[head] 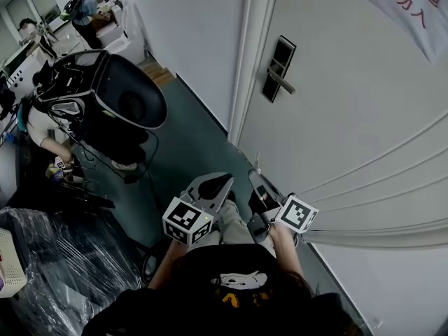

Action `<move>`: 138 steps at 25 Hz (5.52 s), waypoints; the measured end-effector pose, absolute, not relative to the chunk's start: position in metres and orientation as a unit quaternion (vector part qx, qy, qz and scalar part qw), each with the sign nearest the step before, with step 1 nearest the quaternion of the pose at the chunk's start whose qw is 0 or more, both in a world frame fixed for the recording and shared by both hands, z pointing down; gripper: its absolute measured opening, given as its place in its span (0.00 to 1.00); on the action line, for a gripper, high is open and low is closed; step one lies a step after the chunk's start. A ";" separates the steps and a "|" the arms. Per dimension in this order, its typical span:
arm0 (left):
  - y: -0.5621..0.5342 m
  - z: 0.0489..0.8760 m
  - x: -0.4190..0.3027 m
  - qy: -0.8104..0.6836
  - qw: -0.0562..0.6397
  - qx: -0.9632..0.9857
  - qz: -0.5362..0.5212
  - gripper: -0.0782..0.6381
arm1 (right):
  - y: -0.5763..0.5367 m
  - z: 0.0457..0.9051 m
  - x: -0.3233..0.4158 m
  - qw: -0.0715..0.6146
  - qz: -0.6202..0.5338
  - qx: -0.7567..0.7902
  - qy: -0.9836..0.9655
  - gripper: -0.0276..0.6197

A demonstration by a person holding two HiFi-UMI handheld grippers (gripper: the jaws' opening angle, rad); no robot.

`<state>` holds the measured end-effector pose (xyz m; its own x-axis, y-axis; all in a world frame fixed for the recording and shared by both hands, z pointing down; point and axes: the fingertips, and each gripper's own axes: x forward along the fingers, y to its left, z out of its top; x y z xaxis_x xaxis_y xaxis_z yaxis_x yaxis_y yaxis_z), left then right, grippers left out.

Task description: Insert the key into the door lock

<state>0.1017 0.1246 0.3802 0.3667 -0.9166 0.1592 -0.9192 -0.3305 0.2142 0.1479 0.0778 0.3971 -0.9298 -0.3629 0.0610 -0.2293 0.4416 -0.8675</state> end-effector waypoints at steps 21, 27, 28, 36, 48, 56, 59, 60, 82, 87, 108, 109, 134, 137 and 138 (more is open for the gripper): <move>-0.098 0.394 0.048 -0.555 0.142 0.818 0.049 0.13 | -0.126 0.436 0.100 0.067 -0.555 -0.177 0.810 0.07; -0.130 0.395 0.052 -0.546 0.142 0.824 0.059 0.13 | -0.153 0.444 0.106 0.073 -0.565 -0.188 0.800 0.07; -0.133 0.396 0.053 -0.545 0.143 0.824 0.061 0.13 | -0.155 0.444 0.106 0.075 -0.564 -0.187 0.801 0.07; -0.144 0.393 0.064 -0.533 0.144 0.830 0.081 0.13 | -0.162 0.448 0.104 0.084 -0.573 -0.181 0.795 0.07; -0.157 0.390 0.048 -0.497 0.129 0.853 0.091 0.13 | -0.178 0.457 0.084 0.128 -0.583 -0.206 0.775 0.07; -0.167 0.395 0.023 -0.438 0.118 0.886 0.094 0.13 | -0.200 0.474 0.067 0.161 -0.577 -0.268 0.755 0.07; -0.170 0.399 0.015 -0.417 0.109 0.897 0.101 0.13 | -0.212 0.482 0.065 0.168 -0.570 -0.297 0.747 0.07; -0.170 0.401 0.012 -0.409 0.108 0.900 0.102 0.13 | -0.217 0.484 0.064 0.171 -0.568 -0.306 0.745 0.07; -0.150 0.395 -0.023 -0.271 0.087 0.955 0.082 0.13 | -0.256 0.482 0.047 0.308 -0.575 -0.363 0.666 0.07; -0.155 0.400 -0.021 -0.267 0.086 0.957 0.076 0.13 | -0.265 0.488 0.050 0.323 -0.580 -0.359 0.656 0.07; -0.173 0.407 -0.026 -0.266 0.090 0.957 0.071 0.13 | -0.293 0.494 0.066 0.374 -0.591 -0.348 0.624 0.07; -0.173 0.406 -0.026 -0.265 0.089 0.957 0.070 0.13 | -0.293 0.494 0.066 0.378 -0.594 -0.346 0.621 0.07; -0.171 0.402 -0.034 -0.286 0.091 0.951 0.071 0.13 | -0.306 0.484 0.065 0.404 -0.581 -0.340 0.620 0.08; -0.169 0.403 -0.034 -0.286 0.094 0.951 0.073 0.13 | -0.304 0.481 0.066 0.400 -0.573 -0.357 0.620 0.08; -0.168 0.403 -0.034 -0.285 0.095 0.951 0.073 0.13 | -0.302 0.481 0.068 0.398 -0.571 -0.363 0.619 0.08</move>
